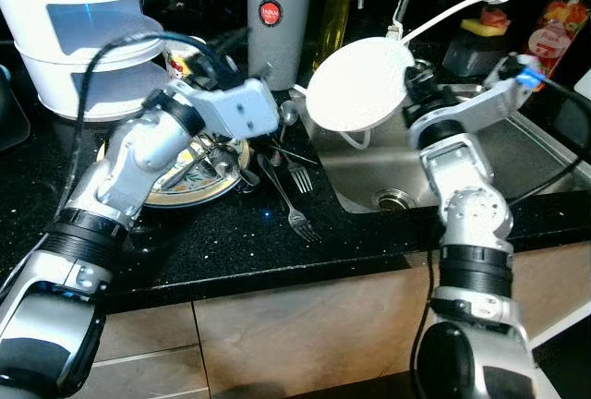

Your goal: Kitchen organization

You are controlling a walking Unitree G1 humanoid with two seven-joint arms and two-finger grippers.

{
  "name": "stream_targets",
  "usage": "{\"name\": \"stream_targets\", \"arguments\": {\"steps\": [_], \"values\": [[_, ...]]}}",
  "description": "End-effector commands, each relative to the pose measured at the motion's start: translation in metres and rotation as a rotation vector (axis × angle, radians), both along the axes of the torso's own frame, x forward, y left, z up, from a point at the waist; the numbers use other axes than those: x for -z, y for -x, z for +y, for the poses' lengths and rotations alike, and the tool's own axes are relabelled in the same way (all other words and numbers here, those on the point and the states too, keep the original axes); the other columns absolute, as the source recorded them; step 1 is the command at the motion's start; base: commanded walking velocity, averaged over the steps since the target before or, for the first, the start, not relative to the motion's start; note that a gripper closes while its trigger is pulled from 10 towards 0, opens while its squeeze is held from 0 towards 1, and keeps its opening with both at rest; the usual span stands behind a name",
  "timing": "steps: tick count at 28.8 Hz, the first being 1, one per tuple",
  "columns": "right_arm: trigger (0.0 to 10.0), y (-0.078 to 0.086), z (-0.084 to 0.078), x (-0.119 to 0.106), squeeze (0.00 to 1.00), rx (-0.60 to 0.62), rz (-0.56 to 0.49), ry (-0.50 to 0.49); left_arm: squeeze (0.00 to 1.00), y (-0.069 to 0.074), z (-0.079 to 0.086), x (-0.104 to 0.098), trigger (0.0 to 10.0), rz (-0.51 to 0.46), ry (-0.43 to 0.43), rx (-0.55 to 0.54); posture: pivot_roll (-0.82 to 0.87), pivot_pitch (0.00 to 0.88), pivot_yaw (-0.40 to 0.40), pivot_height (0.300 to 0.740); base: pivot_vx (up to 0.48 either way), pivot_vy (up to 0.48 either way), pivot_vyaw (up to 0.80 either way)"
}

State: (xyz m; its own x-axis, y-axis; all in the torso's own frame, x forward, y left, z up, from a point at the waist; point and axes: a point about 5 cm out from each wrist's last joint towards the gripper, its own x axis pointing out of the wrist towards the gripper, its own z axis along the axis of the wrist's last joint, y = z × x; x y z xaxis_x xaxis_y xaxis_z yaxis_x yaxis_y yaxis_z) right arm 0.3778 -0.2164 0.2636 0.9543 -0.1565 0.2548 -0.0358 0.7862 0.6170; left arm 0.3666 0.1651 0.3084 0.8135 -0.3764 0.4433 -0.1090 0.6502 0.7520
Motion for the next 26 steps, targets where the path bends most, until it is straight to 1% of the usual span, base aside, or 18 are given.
{"name": "stream_targets", "arguments": {"steps": [1, 2, 3, 4, 6, 7, 8, 10, 11, 12, 13, 14, 15, 17, 18, 23, 25, 26], "values": [[10.0, -0.002, -0.008, 0.015, 0.00, 0.085, 0.074, 0.119, 0.00, -0.008, 0.020, 0.018, 10.0, 0.177, 0.249, -0.058, 0.13, 0.000, -0.069, 0.740, 0.000, 0.000, 0.00], [10.0, -0.003, -0.010, 0.022, 0.00, 0.116, 0.108, 0.211, 0.00, -0.009, 0.026, 0.026, 10.0, 0.271, 0.432, -0.061, 0.13, 0.000, -0.069, 0.740, 0.000, 0.000, 0.00], [10.0, -0.004, -0.009, 0.027, 0.00, 0.128, 0.121, 0.272, 0.00, -0.009, 0.030, 0.034, 10.0, 0.342, 0.568, -0.057, 0.13, 0.000, -0.070, 0.740, 0.000, 0.000, 0.00], [10.0, -0.004, -0.009, 0.027, 0.00, 0.128, 0.121, 0.272, 0.00, -0.009, 0.030, 0.034, 10.0, 0.342, 0.568, -0.057, 0.13, 0.000, -0.070, 0.740, 0.000, 0.000, 0.00], [10.0, -0.007, -0.003, 0.044, 0.00, 0.135, 0.197, 0.415, 0.00, -0.008, 0.028, 0.051, 10.0, 0.504, 0.822, -0.030, 0.13, 0.000, -0.072, 0.740, 0.000, 0.000, 0.00], [10.0, -0.008, 0.002, 0.052, 0.06, 0.115, 0.219, 0.453, 0.00, -0.006, 0.024, 0.057, 10.0, 0.566, 0.897, -0.009, 0.13, 0.000, -0.072, 0.740, 0.000, 0.000, 0.00], [10.0, -0.009, 0.008, 0.060, 1.00, 0.086, 0.245, 0.468, 0.00, -0.004, 0.020, 0.060, 10.0, 0.608, 0.934, 0.007, 0.13, 0.000, -0.072, 0.740, 0.000, 0.000, 0.00], [10.0, -0.010, 0.011, 0.065, 1.00, 0.065, 0.259, 0.469, 0.00, -0.002, 0.017, 0.062, 10.0, 0.627, 0.947, 0.015, 0.13, 0.000, -0.072, 0.740, 0.000, 0.000, 0.00], [10.0, -0.011, 0.015, 0.064, 1.00, 0.040, 0.214, 0.414, 0.00, 0.000, 0.014, 0.064, 10.0, 0.679, 0.956, 0.009, 0.14, 0.000, -0.070, 0.740, 0.000, 0.000, 0.00], [10.0, -0.010, 0.015, 0.058, 1.00, 0.042, 0.163, 0.394, 0.00, 0.001, 0.013, 0.065, 10.0, 0.694, 0.956, 0.000, 0.14, 0.000, -0.070, 0.740, 0.000, 0.000, 0.00], [10.0, -0.010, 0.015, 0.058, 1.00, 0.042, 0.163, 0.394, 0.00, 0.001, 0.013, 0.065, 10.0, 0.694, 0.956, 0.000, 0.14, 0.000, -0.070, 0.740, 0.000, 0.000, 0.00], [10.0, -0.007, 0.013, 0.047, 0.15, 0.058, 0.087, 0.354, 0.00, 0.003, 0.012, 0.065, 10.0, 0.714, 0.973, 0.002, 0.13, 0.000, -0.065, 0.740, 0.000, 0.000, 0.00], [10.0, 0.000, 0.010, 0.028, 0.00, 0.071, -0.031, 0.299, 0.00, 0.005, 0.010, 0.061, 10.0, 0.715, 0.960, 0.032, 0.13, 0.000, -0.060, 0.740, 0.000, 0.000, 0.00], [10.0, 0.006, 0.013, 0.017, 0.00, 0.039, -0.109, 0.255, 0.00, 0.010, 0.004, 0.054, 10.0, 0.697, 0.952, 0.116, 0.13, 0.000, -0.060, 0.740, 0.000, 0.000, 0.00], [10.0, 0.011, 0.019, 0.013, 0.00, 0.010, -0.142, 0.251, 0.00, 0.013, 0.003, 0.048, 10.0, 0.653, 0.938, 0.156, 0.12, 0.000, -0.058, 0.740, 0.000, 0.000, 0.00], [10.0, 0.026, 0.038, 0.006, 0.00, -0.060, -0.216, 0.258, 0.00, 0.020, 0.008, 0.037, 10.0, 0.559, 0.968, 0.182, 0.12, 0.005, -0.055, 0.740, 0.000, 0.000, 0.00], [10.0, 0.031, 0.045, 0.004, 0.00, -0.068, -0.235, 0.299, 0.00, 0.022, 0.009, 0.036, 10.0, 0.555, 0.939, 0.171, 0.12, 0.009, -0.054, 0.740, 0.000, 0.000, 0.00], [10.0, 0.036, 0.052, 0.004, 0.00, -0.081, -0.249, 0.336, 0.00, 0.026, 0.008, 0.036, 10.0, 0.568, 0.889, 0.166, 0.12, 0.012, -0.054, 0.740, 0.000, 0.000, 0.00]]}}
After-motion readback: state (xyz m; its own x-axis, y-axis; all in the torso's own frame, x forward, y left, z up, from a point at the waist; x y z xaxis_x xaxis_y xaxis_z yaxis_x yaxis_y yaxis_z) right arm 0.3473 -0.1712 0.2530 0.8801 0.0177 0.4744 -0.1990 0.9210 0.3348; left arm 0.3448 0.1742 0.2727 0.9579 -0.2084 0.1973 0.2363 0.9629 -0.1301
